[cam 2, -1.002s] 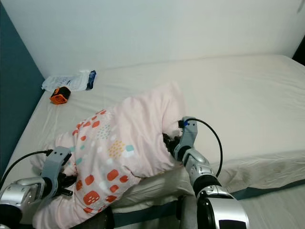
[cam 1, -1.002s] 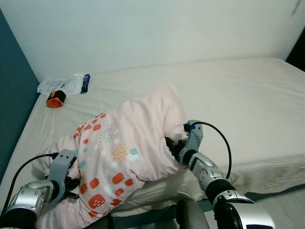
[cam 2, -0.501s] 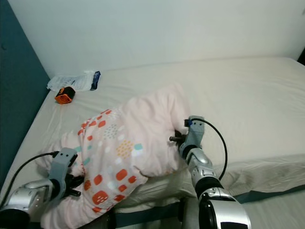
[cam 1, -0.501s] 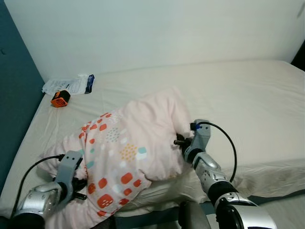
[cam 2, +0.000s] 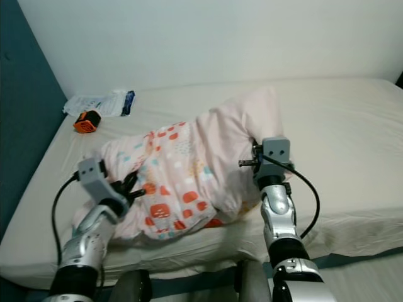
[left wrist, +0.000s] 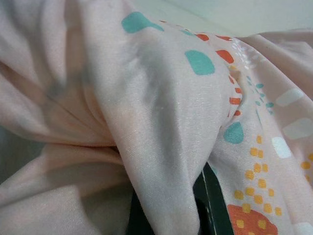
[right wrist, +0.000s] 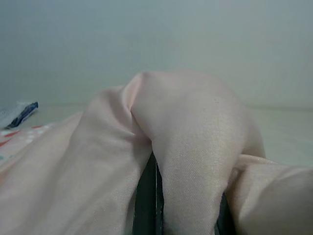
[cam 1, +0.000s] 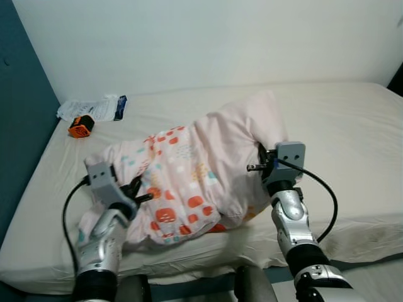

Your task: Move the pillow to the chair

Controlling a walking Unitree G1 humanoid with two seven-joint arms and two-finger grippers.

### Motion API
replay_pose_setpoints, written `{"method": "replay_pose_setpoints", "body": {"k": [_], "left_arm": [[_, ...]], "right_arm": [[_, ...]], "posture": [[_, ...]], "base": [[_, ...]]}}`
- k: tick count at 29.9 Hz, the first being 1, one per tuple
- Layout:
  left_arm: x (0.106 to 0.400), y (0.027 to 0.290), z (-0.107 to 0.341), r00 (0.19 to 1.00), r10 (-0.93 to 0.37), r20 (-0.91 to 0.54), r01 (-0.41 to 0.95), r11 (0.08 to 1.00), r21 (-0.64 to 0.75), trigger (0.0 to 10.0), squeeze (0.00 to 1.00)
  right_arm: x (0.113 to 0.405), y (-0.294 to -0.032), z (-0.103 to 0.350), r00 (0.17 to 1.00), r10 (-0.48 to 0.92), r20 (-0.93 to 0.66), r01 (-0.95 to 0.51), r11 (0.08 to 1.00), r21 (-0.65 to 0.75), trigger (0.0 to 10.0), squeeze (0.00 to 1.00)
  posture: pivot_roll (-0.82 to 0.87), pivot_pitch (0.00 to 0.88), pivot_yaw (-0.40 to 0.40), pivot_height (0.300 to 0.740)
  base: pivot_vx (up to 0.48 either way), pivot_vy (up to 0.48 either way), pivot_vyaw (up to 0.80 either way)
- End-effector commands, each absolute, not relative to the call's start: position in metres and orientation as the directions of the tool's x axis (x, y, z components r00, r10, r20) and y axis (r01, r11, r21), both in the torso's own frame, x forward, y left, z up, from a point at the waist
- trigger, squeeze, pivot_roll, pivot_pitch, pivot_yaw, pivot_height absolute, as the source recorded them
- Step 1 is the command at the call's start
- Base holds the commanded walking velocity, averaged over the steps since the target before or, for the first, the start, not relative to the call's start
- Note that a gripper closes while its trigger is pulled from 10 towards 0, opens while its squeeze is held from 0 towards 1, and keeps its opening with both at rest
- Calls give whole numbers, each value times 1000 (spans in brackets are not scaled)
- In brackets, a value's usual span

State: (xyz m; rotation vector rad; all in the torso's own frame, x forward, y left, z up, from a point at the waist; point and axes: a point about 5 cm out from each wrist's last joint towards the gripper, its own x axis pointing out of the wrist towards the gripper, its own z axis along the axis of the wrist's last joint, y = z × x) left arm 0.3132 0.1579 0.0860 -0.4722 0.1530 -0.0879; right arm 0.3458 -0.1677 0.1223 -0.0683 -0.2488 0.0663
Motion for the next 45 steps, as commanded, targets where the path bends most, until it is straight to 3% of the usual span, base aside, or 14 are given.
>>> {"method": "replay_pose_setpoints", "body": {"k": [1, 5, 7, 12, 20, 24, 45], "left_arm": [[319, 141, 104, 981, -182, -68, 138, 898, -419, 10000, 0], [318, 136, 104, 977, -199, -79, 155, 911, -382, 10000, 0], [316, 132, 94, 973, -178, -146, 131, 950, -284, 10000, 0], [316, 132, 90, 974, -159, -162, 113, 959, -260, 10000, 0], [311, 119, 96, 957, -252, -140, 215, 947, -238, 10000, 0], [313, 127, 96, 972, -190, -136, 157, 963, -219, 10000, 0], [315, 139, 98, 984, -140, -113, 127, 985, -114, 10000, 0]], "right_arm": [[348, -150, 120, 962, 170, 215, -146, 981, -125, 10000, 0], [347, -146, 116, 964, 182, 193, -150, 974, -170, 10000, 0], [346, -140, 107, 972, 194, 133, -169, 969, -179, 10000, 0], [346, -138, 105, 975, 187, 122, -160, 966, -203, 10000, 0], [347, -144, 109, 976, 168, 141, -132, 963, -236, 10000, 0], [346, -143, 106, 974, 192, 120, -174, 973, -149, 10000, 0], [345, -140, 100, 981, 174, 84, -163, 979, -123, 10000, 0]], "posture": [[19, 0, -66, 575], [23, 0, -65, 575], [28, 0, -72, 575], [25, 0, -75, 575], [20, 0, -82, 575], [15, 0, -80, 589], [18, 0, -71, 664]], "base": [[0, 0, 0], [0, 0, 0], [0, 0, 0], [0, 0, 0], [0, 0, 0], [0, 0, 0], [0, 0, 0]]}}
